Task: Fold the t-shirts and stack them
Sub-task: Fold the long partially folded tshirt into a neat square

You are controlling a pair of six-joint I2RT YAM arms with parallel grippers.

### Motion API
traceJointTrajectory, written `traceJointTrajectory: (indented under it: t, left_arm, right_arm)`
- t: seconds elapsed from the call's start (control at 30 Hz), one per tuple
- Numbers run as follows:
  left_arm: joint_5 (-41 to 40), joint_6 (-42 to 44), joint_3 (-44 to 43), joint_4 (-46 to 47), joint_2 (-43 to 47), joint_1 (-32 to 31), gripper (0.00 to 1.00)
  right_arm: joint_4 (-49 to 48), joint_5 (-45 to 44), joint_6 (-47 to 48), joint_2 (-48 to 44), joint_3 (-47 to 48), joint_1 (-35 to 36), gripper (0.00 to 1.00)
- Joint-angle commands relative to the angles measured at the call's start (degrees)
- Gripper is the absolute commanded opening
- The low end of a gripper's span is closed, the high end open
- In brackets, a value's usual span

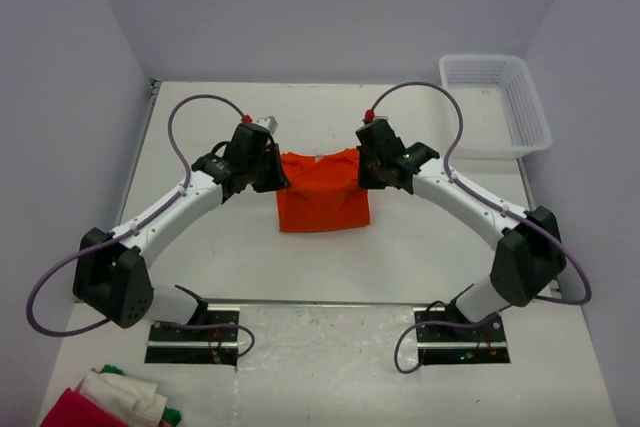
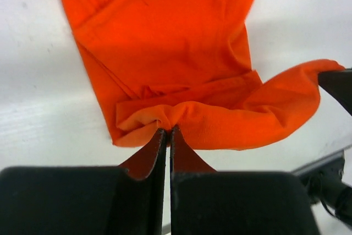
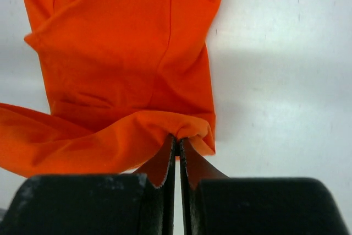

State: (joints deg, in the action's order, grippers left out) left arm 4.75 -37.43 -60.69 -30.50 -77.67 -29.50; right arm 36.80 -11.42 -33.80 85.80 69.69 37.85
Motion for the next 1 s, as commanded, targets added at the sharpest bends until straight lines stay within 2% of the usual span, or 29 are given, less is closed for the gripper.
traceJointTrajectory:
  t: [0.0, 0.23, 0.4, 0.43, 0.53, 0.57, 0.67, 0.7, 0.73, 0.83, 0.87, 0.93, 0.97]
  left_arm:
    - [-4.5, 3.1, -5.7, 4.7, -5.1, 2.9, 0.00]
    - [-4.5, 5.5, -13.1, 9.4, -20.0, 10.9, 0.00]
    - [-6.0, 7.5, -19.8, 13.5, -28.1, 11.9, 0.00]
    - [-5.2, 8.5, -24.1, 13.0, -31.5, 12.2, 0.00]
    - [-5.2, 10.6, -28.2, 16.8, -36.0, 13.2, 0.00]
    - [-1.7, 11.1, -30.3, 16.8, -38.2, 13.8, 0.00]
    - [1.3, 12.7, -40.4, 15.8, -46.8, 15.2, 0.00]
    - [3.6, 13.4, -44.2, 16.2, -48.3, 15.3, 0.07]
    - [1.5, 13.8, -46.3, 15.0, -51.2, 15.8, 0.15]
    - [2.5, 13.3, -50.9, 12.7, -54.4, 17.0, 0.13]
    - [0.8, 13.3, -50.1, 14.3, -53.9, 17.5, 0.17]
    - [-3.3, 13.9, -46.1, 16.3, -51.1, 17.5, 0.22]
    - [-6.0, 14.1, -44.2, 17.7, -49.7, 17.5, 0.30]
  right_arm:
    - [-2.3, 5.9, 8.0, 7.0, 7.5, -3.0, 0.00]
    - [-1.9, 11.0, 14.1, 22.2, 21.6, -10.0, 0.00]
    - [-0.5, 14.3, 16.2, 32.0, 35.4, -12.9, 0.00]
    - [0.1, 14.1, 16.7, 35.2, 37.8, -13.0, 0.00]
    - [2.1, 15.6, 17.6, 42.6, 50.9, -14.3, 0.00]
    - [5.3, 16.5, 17.8, 45.0, 54.5, -14.6, 0.00]
    - [11.6, 17.0, 18.6, 53.5, 67.3, -16.2, 0.00]
    - [12.3, 17.8, 18.9, 54.8, 69.0, -17.1, 0.00]
    - [12.1, 19.3, 19.6, 55.9, 69.6, -17.6, 0.07]
    - [10.2, 19.8, 21.1, 56.1, 67.3, -19.1, 0.44]
    - [9.4, 19.8, 21.6, 56.1, 66.3, -19.5, 0.65]
    - [7.7, 18.6, 22.7, 55.2, 64.8, -20.1, 0.74]
    - [6.0, 16.7, 23.2, 54.6, 63.6, -20.2, 0.76]
